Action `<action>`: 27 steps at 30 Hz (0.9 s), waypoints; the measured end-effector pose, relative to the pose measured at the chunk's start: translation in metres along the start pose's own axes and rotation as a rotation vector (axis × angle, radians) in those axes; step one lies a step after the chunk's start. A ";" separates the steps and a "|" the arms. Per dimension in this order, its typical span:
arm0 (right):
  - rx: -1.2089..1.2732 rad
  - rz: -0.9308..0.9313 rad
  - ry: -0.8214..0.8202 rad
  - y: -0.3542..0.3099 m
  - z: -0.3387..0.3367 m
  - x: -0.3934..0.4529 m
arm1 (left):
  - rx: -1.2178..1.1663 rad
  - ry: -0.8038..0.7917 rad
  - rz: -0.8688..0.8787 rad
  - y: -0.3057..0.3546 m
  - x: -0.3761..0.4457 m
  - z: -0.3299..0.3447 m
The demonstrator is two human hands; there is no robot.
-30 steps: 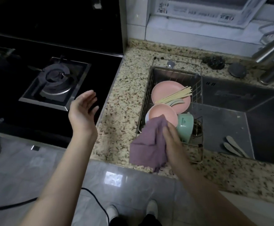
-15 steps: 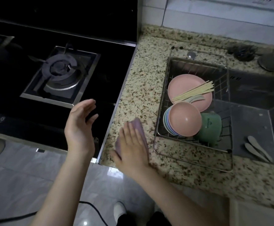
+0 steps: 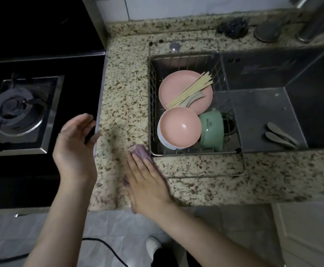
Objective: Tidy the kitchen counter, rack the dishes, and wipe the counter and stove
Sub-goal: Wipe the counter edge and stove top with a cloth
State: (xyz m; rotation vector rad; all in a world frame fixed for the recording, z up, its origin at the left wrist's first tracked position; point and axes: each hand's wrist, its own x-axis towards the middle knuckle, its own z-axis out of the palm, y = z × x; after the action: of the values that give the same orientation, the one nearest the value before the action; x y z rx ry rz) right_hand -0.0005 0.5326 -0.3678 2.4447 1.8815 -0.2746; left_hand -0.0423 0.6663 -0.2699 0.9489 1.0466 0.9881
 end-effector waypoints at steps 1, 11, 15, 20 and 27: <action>0.020 -0.004 0.011 0.009 0.001 -0.011 | 0.018 -0.016 -0.004 -0.003 -0.001 0.010; 0.034 0.104 0.101 0.113 0.015 -0.093 | 0.068 -0.200 0.062 -0.025 -0.026 0.115; 0.009 0.193 0.142 0.162 0.013 -0.125 | 0.143 -0.250 0.087 -0.041 -0.040 0.142; 0.033 0.276 0.251 0.206 0.010 -0.156 | 0.175 -0.285 0.145 -0.044 -0.052 0.161; 1.550 0.774 0.638 0.206 -0.031 -0.160 | -0.027 -0.085 0.003 -0.013 -0.075 0.149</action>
State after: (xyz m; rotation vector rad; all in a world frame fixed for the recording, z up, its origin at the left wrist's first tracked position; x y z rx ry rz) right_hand 0.1617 0.3310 -0.3258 4.3281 0.2958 -1.4175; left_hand 0.0892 0.5703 -0.2306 0.9626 0.9592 0.9544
